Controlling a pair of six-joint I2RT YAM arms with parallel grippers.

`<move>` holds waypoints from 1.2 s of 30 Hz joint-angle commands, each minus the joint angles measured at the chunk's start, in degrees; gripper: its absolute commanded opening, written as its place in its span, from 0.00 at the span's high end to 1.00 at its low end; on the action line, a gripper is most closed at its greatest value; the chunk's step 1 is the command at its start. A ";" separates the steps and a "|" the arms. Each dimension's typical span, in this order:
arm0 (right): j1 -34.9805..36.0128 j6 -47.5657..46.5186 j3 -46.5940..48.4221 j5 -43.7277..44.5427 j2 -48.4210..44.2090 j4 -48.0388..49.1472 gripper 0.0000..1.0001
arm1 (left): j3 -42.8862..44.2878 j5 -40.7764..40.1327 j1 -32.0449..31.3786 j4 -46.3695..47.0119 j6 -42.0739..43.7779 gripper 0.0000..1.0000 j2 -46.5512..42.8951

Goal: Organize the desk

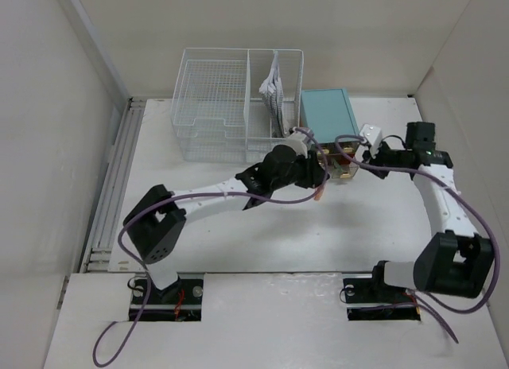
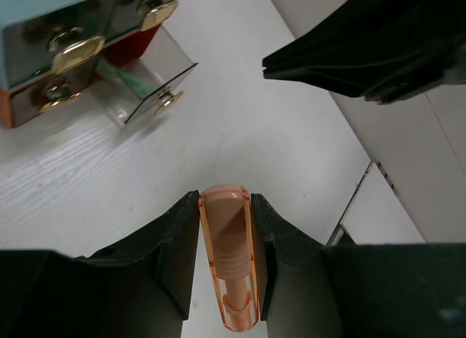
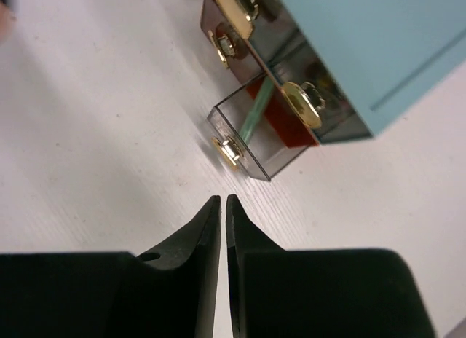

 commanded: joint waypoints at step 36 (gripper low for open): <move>-1.97 -16.94 0.19 -6.24 7.95 3.96 0.59 | -16.25 3.50 -4.04 -2.01 15.59 1.00 -22.41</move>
